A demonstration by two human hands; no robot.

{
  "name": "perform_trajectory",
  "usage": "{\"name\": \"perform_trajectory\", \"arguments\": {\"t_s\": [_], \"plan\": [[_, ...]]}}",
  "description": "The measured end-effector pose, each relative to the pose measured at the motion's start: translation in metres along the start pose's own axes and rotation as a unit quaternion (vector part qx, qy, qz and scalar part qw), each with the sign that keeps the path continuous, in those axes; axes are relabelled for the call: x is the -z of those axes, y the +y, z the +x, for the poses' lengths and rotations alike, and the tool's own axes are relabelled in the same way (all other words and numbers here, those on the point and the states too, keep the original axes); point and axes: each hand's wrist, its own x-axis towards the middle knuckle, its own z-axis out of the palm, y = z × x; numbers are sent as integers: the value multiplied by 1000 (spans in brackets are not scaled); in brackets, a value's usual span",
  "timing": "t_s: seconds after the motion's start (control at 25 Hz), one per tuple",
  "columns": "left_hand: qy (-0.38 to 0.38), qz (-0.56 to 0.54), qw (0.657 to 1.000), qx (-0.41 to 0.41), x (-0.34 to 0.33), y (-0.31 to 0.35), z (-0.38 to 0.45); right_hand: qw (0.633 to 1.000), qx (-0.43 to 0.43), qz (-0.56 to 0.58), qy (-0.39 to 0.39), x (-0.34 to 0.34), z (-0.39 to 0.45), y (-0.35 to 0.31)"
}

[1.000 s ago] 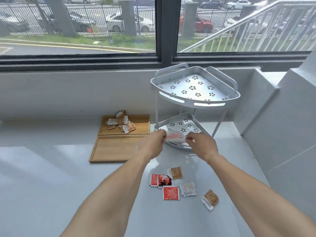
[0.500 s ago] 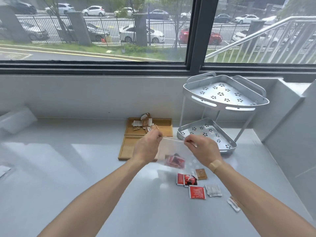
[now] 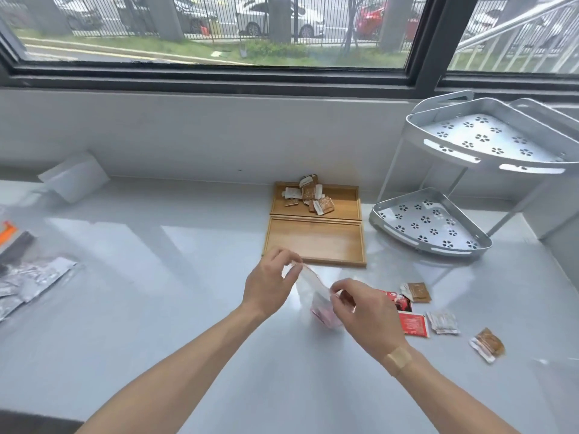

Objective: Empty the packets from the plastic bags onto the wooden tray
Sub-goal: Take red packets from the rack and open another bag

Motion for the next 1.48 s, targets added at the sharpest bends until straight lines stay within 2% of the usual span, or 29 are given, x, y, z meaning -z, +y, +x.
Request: {"name": "perform_trajectory", "arguments": {"t_s": [0.08,0.2,0.28,0.36,0.64,0.96,1.12,1.28,1.36,1.48], "plan": [[5,-19,999,41,1,-1,-12,999,-30,17,-16,-11,-9,-9],[3,-122,973,195,5,-1,-37,998,-46,14,-30,-27,-20,-21],[-84,-189,931,300,10,-2,-53,999,-33,-4,-39,-39,-27,-30],[-162,-220,897,348,15,-4,-66,999,-13,-14,-47,-51,-33,-38],[-183,-252,869,384,26,-18,-80,991,-33,7,-132,-72,-44,-43],[-210,-205,898,329,25,-23,-82,972,-79,-1,-220,-68,-25,-49],[-200,-206,907,307,21,-25,-85,954,-151,93,-243,-67,-18,-49],[-192,-232,904,302,21,-26,-83,908,-227,211,-283,-62,-10,-45],[-198,-252,897,305,23,-28,-82,891,-235,238,-307,-59,-6,-43],[-215,-252,893,305,25,-31,-79,893,-224,233,-313,-59,-2,-43]]}}
